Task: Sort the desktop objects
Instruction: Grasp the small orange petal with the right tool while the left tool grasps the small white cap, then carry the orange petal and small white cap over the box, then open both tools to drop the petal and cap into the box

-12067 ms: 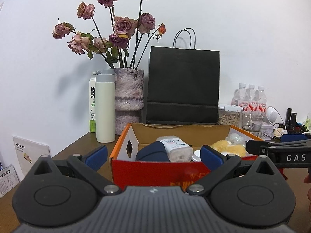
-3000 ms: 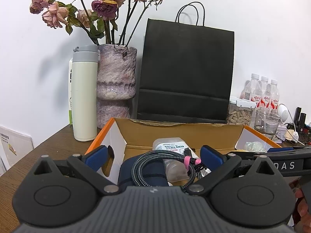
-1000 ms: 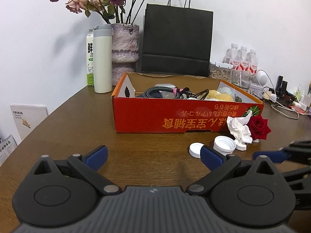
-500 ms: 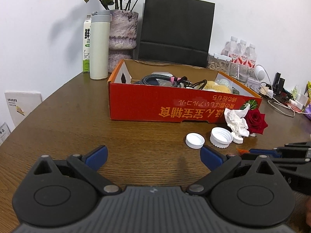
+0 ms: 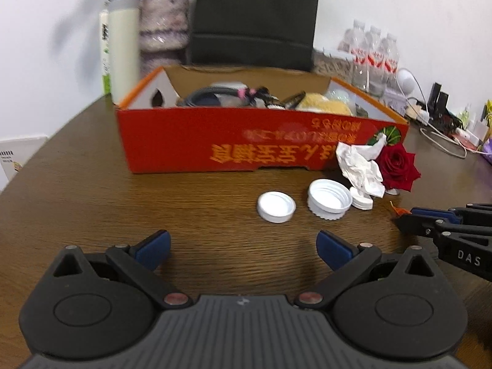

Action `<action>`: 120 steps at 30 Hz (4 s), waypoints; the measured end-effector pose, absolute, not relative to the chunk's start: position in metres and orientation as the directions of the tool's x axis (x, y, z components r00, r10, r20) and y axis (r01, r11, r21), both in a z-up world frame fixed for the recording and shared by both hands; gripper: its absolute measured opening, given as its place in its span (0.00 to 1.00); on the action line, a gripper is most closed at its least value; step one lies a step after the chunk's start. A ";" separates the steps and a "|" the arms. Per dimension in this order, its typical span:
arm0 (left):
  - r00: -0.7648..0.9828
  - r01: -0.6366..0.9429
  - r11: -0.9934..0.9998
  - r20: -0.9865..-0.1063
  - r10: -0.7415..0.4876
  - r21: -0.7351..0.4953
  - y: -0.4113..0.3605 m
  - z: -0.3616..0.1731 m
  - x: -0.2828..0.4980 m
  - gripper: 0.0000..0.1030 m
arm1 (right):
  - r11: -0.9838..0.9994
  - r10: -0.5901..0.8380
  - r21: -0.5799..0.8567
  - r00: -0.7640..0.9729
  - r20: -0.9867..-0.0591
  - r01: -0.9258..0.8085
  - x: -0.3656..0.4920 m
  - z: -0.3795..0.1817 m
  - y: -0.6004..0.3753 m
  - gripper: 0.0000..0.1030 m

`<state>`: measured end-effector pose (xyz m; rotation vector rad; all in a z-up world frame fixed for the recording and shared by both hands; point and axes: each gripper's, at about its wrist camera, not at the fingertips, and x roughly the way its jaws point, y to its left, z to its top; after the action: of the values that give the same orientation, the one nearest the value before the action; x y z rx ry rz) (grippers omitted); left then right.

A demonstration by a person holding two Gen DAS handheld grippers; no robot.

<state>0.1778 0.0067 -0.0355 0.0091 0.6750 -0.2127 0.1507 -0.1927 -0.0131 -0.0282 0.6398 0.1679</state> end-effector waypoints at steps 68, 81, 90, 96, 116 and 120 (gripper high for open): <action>0.941 0.192 0.980 -0.273 -0.199 -0.053 0.006 0.016 0.250 0.28 | 0.996 0.084 0.030 0.974 -0.208 -0.079 0.223 0.029 -0.185 0.12; 0.933 0.214 0.977 -0.294 -0.208 -0.011 -0.014 0.000 0.293 0.29 | 0.996 0.087 0.034 0.967 -0.241 -0.082 0.264 0.021 -0.192 0.12; 0.930 0.217 0.976 -0.305 -0.205 0.007 -0.014 -0.007 0.288 0.29 | 0.996 0.084 0.001 0.963 -0.255 -0.087 0.259 0.015 -0.188 0.12; 0.932 0.213 0.977 -0.299 -0.203 -0.001 -0.012 -0.007 0.287 0.37 | 0.996 0.082 -0.004 0.964 -0.254 -0.086 0.259 0.015 -0.187 0.13; 0.973 0.164 0.986 -0.163 -0.164 -0.013 -0.009 -0.002 0.268 1.00 | 0.997 0.071 -0.030 0.984 -0.161 -0.077 0.239 0.019 -0.184 1.00; 0.972 0.162 0.987 -0.168 -0.162 -0.013 -0.009 -0.003 0.267 1.00 | 0.996 0.071 -0.033 0.984 -0.165 -0.077 0.239 0.019 -0.183 1.00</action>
<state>0.2674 -0.0092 -0.0030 0.0004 0.1698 -0.1636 0.2393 -0.1834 0.0191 -0.0393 0.1646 0.0745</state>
